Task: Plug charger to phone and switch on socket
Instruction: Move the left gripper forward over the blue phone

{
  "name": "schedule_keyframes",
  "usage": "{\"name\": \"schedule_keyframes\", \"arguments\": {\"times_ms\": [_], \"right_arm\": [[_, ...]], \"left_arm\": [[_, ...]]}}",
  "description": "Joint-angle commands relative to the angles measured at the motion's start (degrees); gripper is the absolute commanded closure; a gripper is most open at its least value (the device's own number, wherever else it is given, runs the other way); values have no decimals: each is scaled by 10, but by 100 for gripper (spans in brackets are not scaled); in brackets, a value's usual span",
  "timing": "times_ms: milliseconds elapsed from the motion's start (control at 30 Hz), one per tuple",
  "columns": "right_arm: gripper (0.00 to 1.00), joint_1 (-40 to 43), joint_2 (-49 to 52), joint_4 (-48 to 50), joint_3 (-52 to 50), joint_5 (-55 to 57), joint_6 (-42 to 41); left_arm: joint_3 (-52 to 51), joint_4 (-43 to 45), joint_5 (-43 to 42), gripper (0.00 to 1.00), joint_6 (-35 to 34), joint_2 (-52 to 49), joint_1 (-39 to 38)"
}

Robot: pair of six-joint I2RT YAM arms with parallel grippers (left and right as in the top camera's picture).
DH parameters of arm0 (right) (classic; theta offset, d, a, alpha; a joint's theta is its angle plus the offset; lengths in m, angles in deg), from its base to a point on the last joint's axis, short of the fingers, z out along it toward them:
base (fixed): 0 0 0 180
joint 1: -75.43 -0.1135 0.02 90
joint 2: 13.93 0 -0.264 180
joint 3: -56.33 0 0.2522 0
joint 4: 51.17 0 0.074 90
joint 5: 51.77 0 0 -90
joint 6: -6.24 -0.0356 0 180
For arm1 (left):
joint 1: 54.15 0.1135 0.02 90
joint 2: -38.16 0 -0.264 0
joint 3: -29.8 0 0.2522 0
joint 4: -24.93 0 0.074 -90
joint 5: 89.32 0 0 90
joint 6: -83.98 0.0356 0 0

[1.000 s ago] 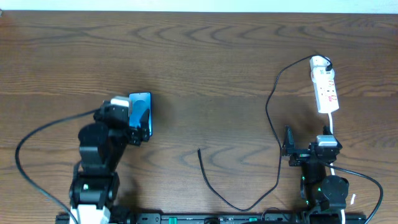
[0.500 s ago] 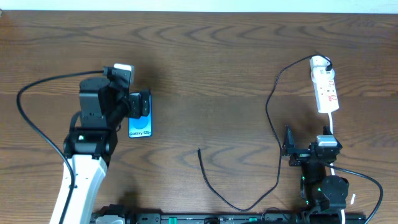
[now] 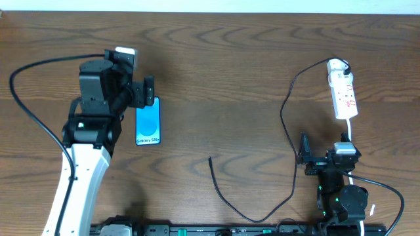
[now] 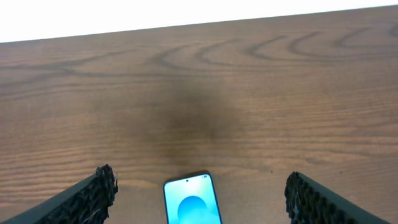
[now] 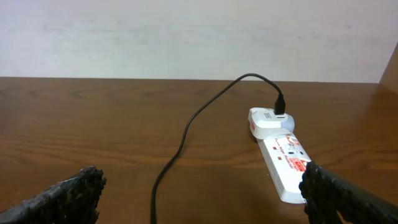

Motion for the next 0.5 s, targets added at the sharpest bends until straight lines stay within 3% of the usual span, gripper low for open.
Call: {"name": "schedule_keyframes", "arguments": {"times_ms": [0, 467], "right_arm": [[1, -5, -4, -2, -1, -3, 3], [1, -5, -4, -2, -1, -3, 3]], "left_arm": [[37, -22, 6, 11, 4, -26, 3], [130, -101, 6, 11, 4, -119, 3]]}}
